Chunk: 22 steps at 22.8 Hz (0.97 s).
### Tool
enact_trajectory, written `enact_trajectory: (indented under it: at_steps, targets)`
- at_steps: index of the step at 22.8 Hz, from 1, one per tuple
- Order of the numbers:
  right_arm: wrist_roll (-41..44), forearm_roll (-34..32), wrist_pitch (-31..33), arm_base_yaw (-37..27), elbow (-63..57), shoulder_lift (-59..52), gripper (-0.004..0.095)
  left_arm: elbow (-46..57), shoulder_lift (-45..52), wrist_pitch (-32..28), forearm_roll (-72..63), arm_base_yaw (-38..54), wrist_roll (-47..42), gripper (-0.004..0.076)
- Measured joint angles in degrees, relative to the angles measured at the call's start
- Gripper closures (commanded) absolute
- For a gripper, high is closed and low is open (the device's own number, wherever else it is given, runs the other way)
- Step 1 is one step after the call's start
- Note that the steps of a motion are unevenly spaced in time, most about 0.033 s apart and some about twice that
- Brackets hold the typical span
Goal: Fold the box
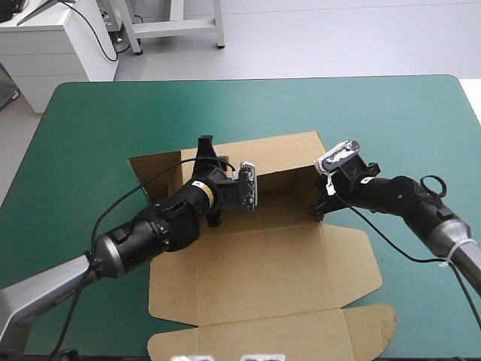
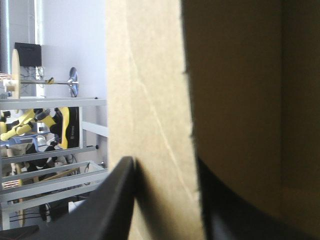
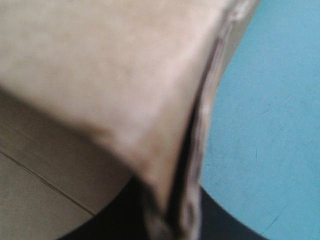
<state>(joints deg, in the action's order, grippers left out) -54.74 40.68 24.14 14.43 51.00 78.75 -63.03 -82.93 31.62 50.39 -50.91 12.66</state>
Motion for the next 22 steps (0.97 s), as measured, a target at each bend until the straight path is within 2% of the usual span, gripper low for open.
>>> enact_trajectory:
  at_steps: [1, 2, 12, 13, 14, 16, 17, 18, 22]
  targets:
    - [0.1, 0.0, -0.1, 0.0, -0.1, 0.0, 0.0927, 0.1, 0.0, 0.8, -0.8, -0.5, 0.0, 0.0183]
    - [0.3, 0.0, -0.2, 0.0, -0.1, 0.0, 0.0927, 0.5, 0.1, 2.2, -1.6, -1.6, 0.0, 0.0165]
    - [1.8, 0.0, -0.3, 0.1, -0.2, 0.0, 0.0927, 0.8, 3.2, 7.9, -3.8, -10.8, -0.1, 0.0164]
    - [1.9, 0.0, -0.3, 0.1, -0.2, 0.0, 0.0927, 0.9, 3.7, 8.6, -3.7, -11.8, -0.1, 0.0183]
    - [1.9, 0.0, -0.3, 0.1, -0.2, 0.0, 0.0927, 0.9, 4.9, 9.0, -3.7, -13.7, -0.1, 0.0215]
    - [2.0, 0.0, -0.3, 0.1, -0.2, 0.0, 0.0927, 0.9, 7.5, 9.1, -3.7, -16.8, -0.1, 0.0367]
    - [2.0, 0.0, -0.3, 0.1, -0.2, 0.0, 0.0927, 0.9, 8.4, 9.1, -3.5, -17.6, -0.1, 0.0575]
    - [2.0, 0.0, -0.3, 0.1, -0.2, 0.0, 0.0927, 0.9, 9.8, 9.1, -2.6, -18.5, -0.1, 0.0693]
    - [2.1, 0.0, -0.3, 0.1, -0.2, 0.0, 0.0927, -3.9, 10.8, 10.1, -2.2, -18.2, 0.5, 0.0704]
